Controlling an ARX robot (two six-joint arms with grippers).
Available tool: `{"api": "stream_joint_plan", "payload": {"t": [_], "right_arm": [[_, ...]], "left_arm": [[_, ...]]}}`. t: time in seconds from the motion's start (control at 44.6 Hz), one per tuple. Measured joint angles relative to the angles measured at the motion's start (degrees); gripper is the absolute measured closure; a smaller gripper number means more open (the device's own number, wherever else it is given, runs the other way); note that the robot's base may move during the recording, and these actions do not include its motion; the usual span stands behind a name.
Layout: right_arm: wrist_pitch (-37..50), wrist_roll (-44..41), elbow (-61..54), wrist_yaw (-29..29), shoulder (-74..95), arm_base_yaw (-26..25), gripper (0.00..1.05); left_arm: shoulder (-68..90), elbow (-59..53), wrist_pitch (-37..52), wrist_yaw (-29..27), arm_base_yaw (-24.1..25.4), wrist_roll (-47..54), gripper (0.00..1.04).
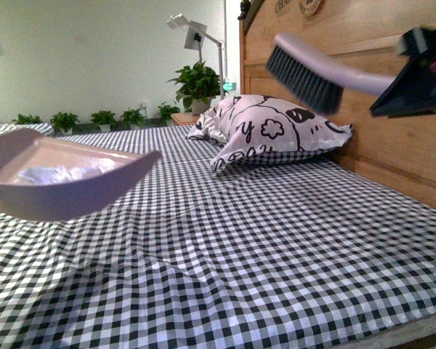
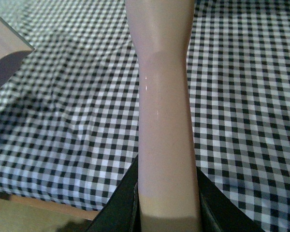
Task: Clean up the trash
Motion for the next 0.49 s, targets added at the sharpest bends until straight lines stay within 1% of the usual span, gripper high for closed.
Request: {"api": "stream_joint_plan", "payload": {"t": [0.022,0.157,0.224,0.381,0.493], "right_arm": [[0.0,0.2,-0.5,-0.5,-1.3,-0.7,0.85],[-1.6,2.9,-2.3,-6.0,-10.8,-5.1,0.85],[-2.2,4.6,-2.4,-9.0,-15.3,-6.8,0.85],[-3.6,7.4,-2.5,-12.1,-22.2,-8.7,0.85],[-4.2,9.4,-2.6,-14.2,-26.9,-10.0,0.85]], "left_arm": [[-0.4,0.1,0.2,-0.4,0.0,-0.5,0.77],[-6.2,1.8,0.5,-9.3,0.3,-3.9,0.77],[-9.1,3.6,-0.9,-13.6,0.3,-5.6,0.77],[-15.6,6.8,-5.3,-20.5,-0.7,-8.7,0.77],[-21.0,8.3,-8.9,-23.5,-3.7,-10.8,0.77]]}}
